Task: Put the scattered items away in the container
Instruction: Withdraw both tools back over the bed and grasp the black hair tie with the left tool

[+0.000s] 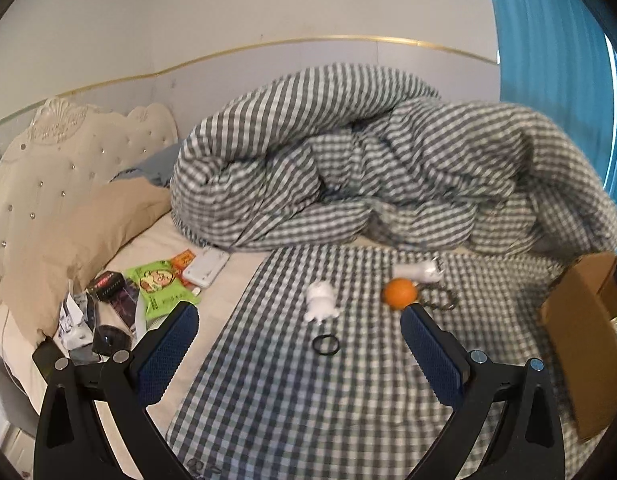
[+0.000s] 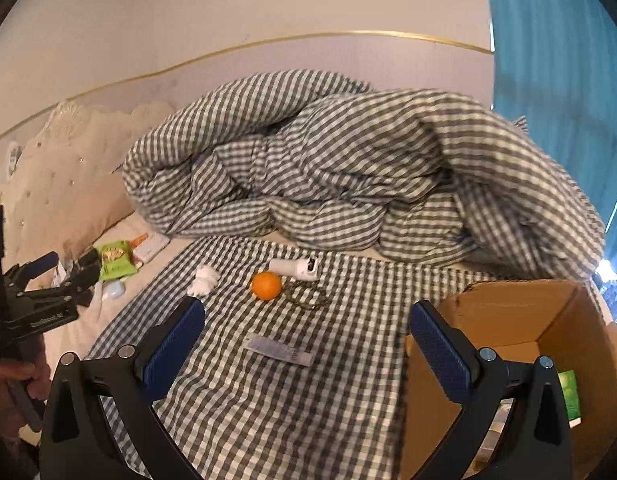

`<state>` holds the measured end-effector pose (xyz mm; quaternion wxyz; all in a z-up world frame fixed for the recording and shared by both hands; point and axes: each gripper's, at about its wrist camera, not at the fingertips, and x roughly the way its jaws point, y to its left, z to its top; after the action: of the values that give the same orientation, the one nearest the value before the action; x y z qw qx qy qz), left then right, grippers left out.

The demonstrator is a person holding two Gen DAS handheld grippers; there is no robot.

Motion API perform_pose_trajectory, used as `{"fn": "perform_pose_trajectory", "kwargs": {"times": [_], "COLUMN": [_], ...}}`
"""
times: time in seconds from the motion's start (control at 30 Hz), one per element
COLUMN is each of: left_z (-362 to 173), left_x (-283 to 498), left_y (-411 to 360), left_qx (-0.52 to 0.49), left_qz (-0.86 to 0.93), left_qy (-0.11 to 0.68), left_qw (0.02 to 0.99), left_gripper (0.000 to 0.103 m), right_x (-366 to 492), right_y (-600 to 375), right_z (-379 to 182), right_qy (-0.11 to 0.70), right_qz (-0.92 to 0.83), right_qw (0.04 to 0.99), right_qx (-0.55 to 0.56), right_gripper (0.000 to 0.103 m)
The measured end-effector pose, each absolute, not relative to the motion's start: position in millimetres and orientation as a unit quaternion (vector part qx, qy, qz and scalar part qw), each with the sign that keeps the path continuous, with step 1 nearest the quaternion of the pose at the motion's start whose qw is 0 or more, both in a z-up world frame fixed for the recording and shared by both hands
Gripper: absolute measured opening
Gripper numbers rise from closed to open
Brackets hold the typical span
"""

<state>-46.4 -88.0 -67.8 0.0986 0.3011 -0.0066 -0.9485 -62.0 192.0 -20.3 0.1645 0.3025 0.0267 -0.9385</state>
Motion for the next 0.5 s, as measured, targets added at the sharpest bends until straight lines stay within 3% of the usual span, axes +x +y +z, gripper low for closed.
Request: {"fn": "perform_pose_trajectory", "kwargs": {"times": [0.5], "left_z": [-200.6], "left_x": [-136.5], "left_y": [-116.5], "left_qx": [0.421], "left_qz": [-0.902], "left_qy": [-0.017], "left_qw": [0.096], "left_gripper": [0.098], "right_x": [-108.0], "right_y": [166.1], "right_z": [-91.8], "right_qy": [0.068], "right_qz": [-0.913], "right_qw": [0.176], "right_qx": [0.361], "right_gripper": [0.103]}}
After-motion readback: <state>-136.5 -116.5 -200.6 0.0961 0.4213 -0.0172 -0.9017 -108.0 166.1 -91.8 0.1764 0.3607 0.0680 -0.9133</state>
